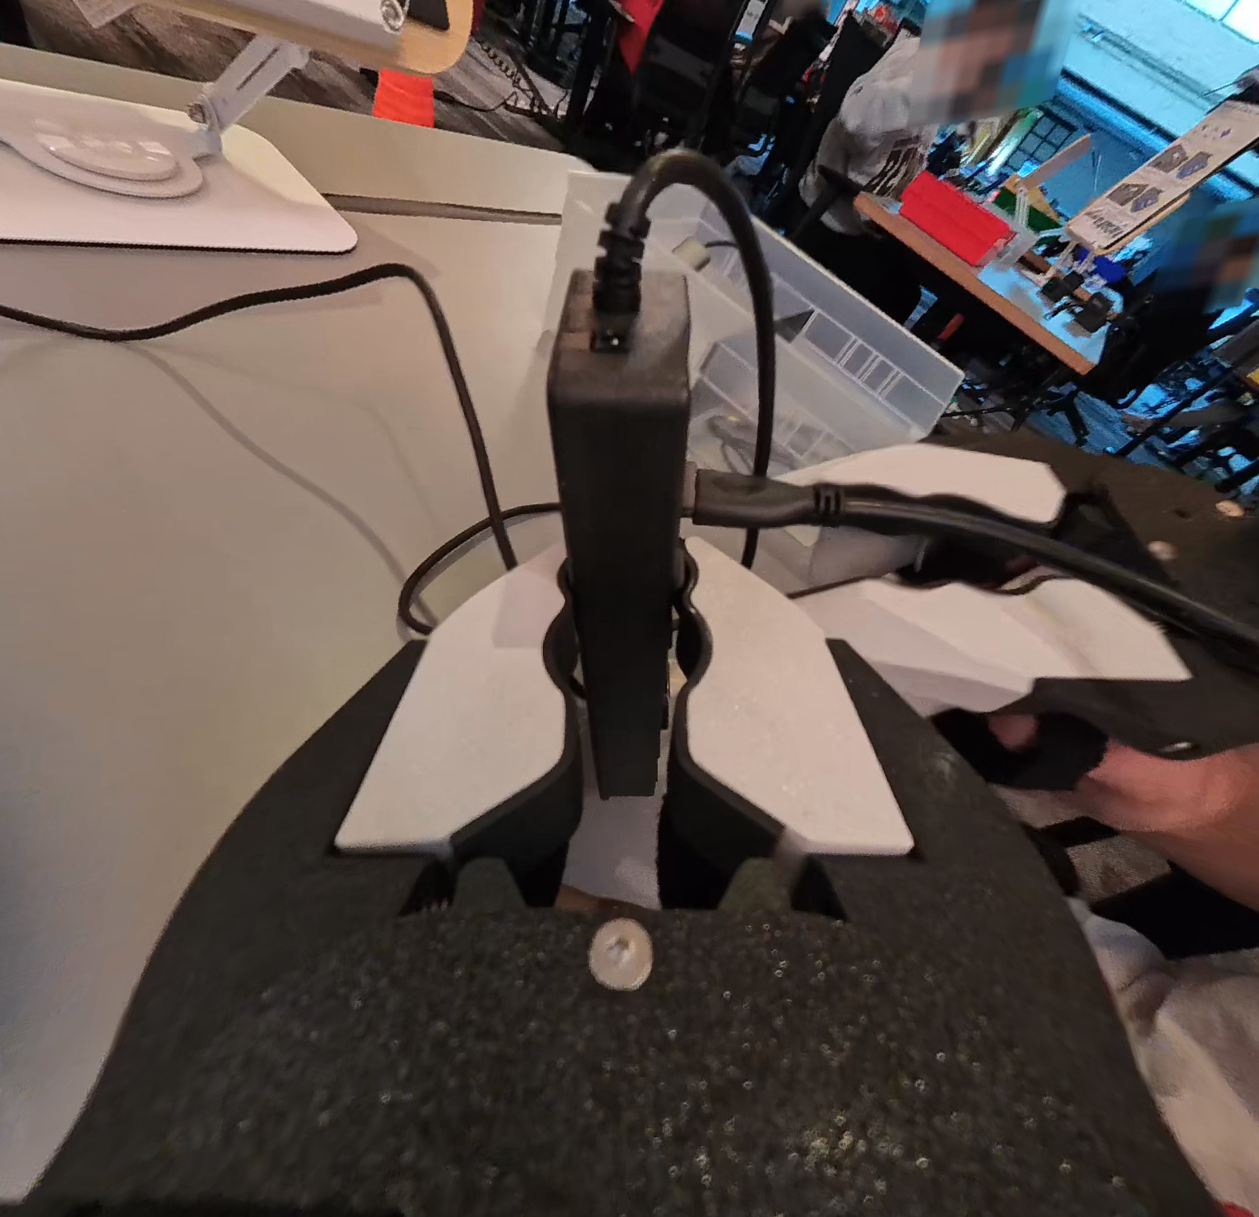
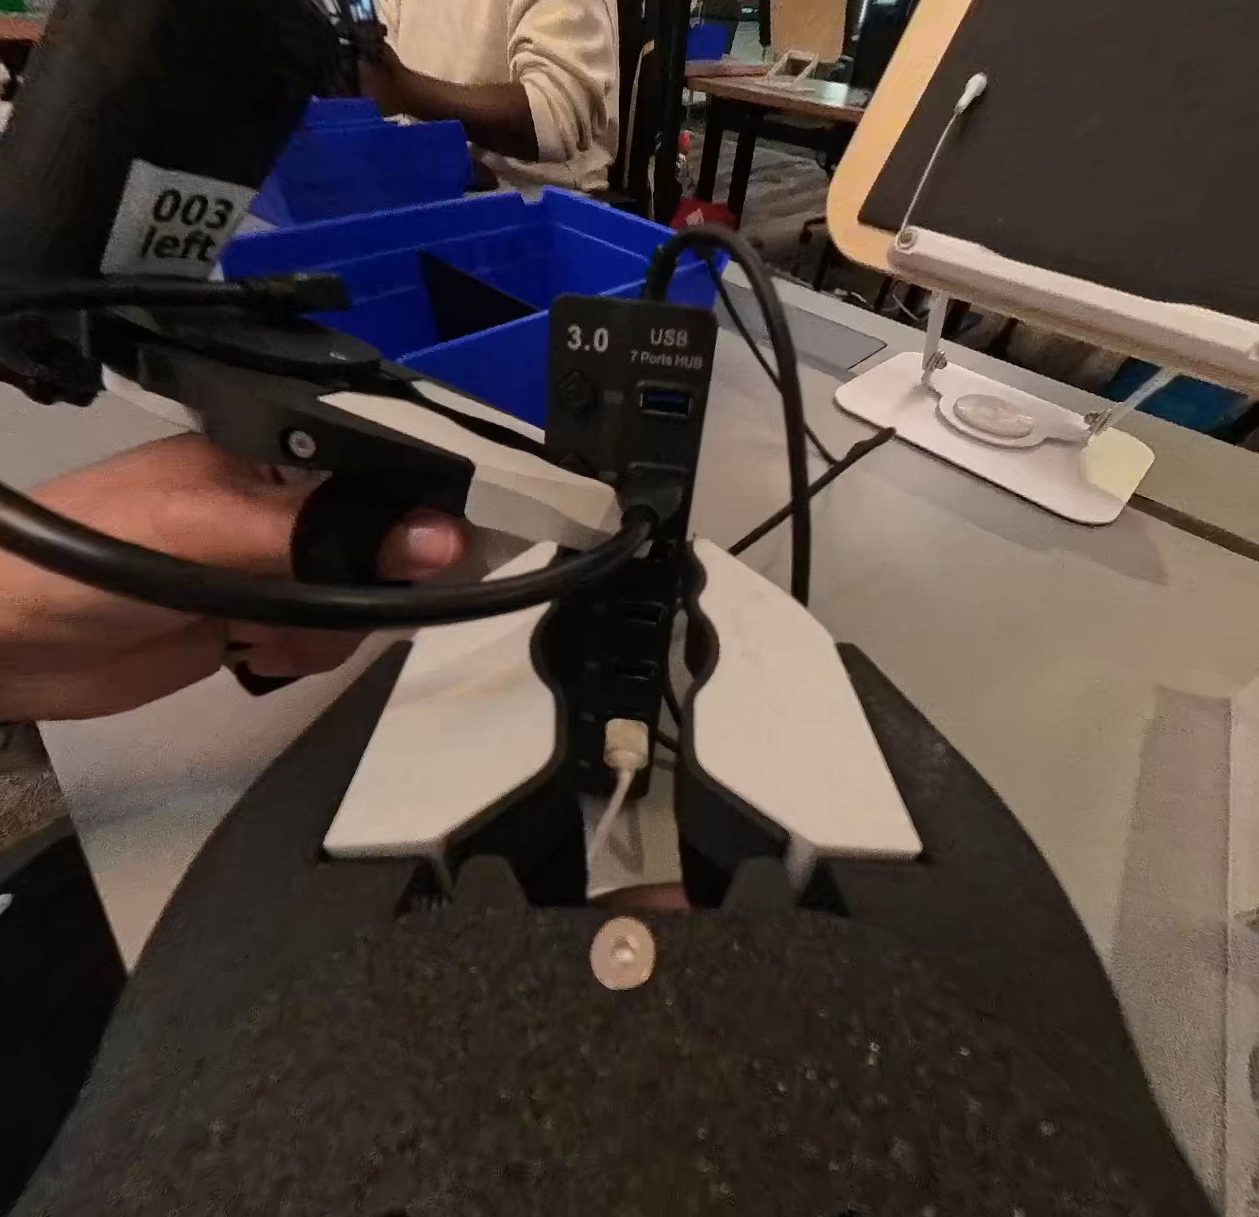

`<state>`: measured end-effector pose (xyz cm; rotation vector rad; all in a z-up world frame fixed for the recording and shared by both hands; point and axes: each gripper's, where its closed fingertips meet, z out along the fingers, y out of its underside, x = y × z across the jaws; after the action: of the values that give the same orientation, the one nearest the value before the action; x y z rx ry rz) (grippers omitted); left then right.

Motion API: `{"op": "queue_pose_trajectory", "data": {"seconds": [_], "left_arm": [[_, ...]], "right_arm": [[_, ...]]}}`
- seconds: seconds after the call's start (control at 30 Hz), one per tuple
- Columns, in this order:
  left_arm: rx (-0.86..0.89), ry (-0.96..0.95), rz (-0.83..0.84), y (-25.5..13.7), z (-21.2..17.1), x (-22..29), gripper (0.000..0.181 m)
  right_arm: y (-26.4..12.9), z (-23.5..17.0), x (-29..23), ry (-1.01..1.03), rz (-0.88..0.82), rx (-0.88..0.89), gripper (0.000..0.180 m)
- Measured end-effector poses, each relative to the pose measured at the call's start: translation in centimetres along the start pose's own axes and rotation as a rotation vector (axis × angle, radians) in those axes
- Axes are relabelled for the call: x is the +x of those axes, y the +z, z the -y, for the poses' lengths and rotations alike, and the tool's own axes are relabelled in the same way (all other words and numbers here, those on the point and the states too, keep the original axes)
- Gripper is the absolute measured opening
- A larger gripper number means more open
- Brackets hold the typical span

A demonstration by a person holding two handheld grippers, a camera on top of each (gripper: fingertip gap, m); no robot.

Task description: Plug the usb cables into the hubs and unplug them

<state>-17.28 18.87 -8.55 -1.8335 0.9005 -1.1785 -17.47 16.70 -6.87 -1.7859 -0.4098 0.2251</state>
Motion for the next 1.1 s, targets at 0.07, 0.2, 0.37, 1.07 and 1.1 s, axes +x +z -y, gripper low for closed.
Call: {"op": "queue_pose_trajectory", "data": {"seconds": [0.07,0.2,0.37,1.07,1.1], "left_arm": [[-0.007,0.000,0.015,-0.1,-0.4,-0.3,0.024],[-0.023,0.000,-0.010,0.2,-1.0,0.6,0.024],[-0.023,0.073,-0.005,0.5,-1.0,1.2,0.024],[0.115,0.120,0.204,-2.3,2.0,-3.6,0.024],[0.117,0.130,0.209,-2.5,2.0,-3.8,0.024]], "right_arm": [[-0.6,0.5,0.2,0.007,0.002,0.034,0.030],[0.0,0.0,0.8,0.011,-0.038,-0.014,0.027],[-0.1,0.0,1.1,0.042,-0.021,-0.032,0.016],[-7.5,7.2,8.3,0.045,-0.047,0.009,0.016],[-8.7,7.7,10.5,0.011,-0.073,-0.059,0.016]]}}
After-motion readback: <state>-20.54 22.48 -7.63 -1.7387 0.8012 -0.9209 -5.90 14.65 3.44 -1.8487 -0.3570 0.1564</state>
